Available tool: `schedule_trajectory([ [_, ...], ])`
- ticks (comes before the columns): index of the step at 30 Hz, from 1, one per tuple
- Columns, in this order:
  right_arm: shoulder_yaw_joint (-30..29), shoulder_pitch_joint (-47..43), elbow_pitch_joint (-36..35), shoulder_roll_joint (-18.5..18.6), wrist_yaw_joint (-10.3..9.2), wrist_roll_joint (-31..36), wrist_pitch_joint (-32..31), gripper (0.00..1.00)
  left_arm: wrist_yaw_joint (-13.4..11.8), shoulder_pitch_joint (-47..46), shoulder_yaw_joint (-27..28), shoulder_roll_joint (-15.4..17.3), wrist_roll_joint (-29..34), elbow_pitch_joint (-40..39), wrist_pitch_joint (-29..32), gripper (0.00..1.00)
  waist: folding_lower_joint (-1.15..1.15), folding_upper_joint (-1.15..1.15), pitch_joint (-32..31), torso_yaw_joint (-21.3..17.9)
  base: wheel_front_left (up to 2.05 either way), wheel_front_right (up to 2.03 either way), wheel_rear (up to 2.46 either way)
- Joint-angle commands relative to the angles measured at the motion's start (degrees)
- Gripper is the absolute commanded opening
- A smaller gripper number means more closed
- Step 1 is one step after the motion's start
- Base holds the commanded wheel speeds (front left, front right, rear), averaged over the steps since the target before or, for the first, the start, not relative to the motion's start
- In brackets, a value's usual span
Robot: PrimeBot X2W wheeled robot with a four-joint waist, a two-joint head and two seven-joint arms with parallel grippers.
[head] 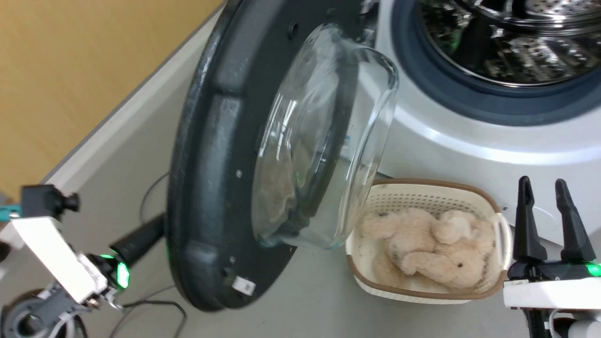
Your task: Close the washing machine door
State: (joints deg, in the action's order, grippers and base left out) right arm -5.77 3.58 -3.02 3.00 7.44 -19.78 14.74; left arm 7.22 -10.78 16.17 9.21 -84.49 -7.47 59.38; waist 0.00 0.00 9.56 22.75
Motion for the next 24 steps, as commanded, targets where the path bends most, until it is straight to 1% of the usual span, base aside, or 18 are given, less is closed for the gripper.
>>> schedule_trajectory([
  [1,-0.32,-0.4,-0.41,-0.13,0.05,-0.44,0.26,1.0,0.22,0.96,-0.77,-0.82,-0.36,-0.75,0.48,0.0,0.0,0.0,-0.69,-1.47,0.0,0.0,0.0],
  [7,-0.45,-1.05,-0.73,-0.13,0.05,-0.35,0.26,1.0,0.22,3.57,-4.22,-3.16,-0.73,-3.55,1.33,0.0,0.0,0.0,-1.24,-5.48,0.0,0.0,0.0],
  [13,-0.57,-1.09,-1.14,-0.13,0.05,-0.45,0.26,1.0,0.23,4.64,-7.76,-4.97,-1.08,-4.84,0.11,0.0,0.0,0.0,-1.11,-10.61,0.0,0.0,0.0],
  [24,-0.56,-0.56,-2.09,-0.13,0.05,-0.94,0.26,1.0,0.25,2.84,-14.52,-6.09,-1.64,-4.22,-3.82,0.0,0.0,0.0,1.5,-21.78,0.0,0.0,0.0],
])
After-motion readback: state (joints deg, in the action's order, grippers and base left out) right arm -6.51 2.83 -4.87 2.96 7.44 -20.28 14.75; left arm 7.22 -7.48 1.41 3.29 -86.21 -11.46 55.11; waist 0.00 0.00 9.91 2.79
